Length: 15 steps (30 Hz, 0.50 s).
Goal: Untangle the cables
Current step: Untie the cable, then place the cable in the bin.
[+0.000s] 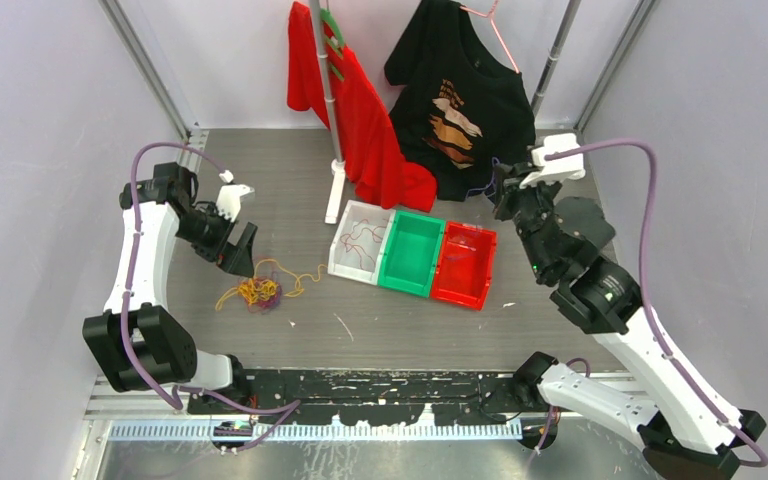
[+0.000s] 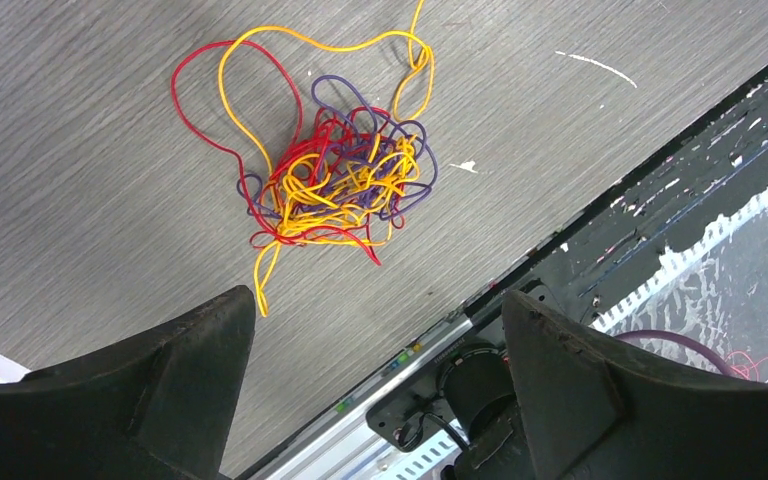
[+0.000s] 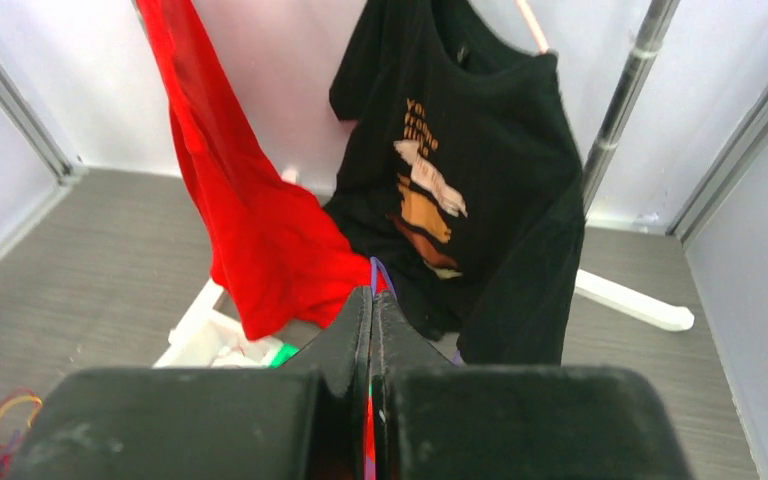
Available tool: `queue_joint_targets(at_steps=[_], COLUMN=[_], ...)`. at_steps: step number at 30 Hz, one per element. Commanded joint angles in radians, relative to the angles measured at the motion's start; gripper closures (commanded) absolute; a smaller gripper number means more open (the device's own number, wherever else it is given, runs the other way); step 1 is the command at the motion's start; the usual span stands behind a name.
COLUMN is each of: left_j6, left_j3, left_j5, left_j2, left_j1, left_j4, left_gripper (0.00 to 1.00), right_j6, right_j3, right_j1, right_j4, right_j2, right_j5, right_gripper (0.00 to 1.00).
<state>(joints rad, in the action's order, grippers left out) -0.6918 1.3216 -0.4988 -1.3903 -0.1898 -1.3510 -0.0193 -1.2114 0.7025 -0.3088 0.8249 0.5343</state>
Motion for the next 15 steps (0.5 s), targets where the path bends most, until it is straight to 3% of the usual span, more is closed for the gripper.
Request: queue_joint_targets(at_steps=[1,15], left_j6=[-0.021,-0.029], left_j3=[-0.002,-0.008], left_j5=[-0.029,-0.024], left_j2=[0.01,0.023], left_j1=[0.004,0.004], left_j4=[-0.028,-0.027], left_gripper=[0.07,0.07], right_j6=[0.019,0.228], right_j3=[0.041,0.282], right_j1=[-0.006,-0.02], right_j4=[0.061,0.006], right_j2=[0.015,0.019], right_j5=[0.005,-0.01], right_gripper=[0.99,0.99])
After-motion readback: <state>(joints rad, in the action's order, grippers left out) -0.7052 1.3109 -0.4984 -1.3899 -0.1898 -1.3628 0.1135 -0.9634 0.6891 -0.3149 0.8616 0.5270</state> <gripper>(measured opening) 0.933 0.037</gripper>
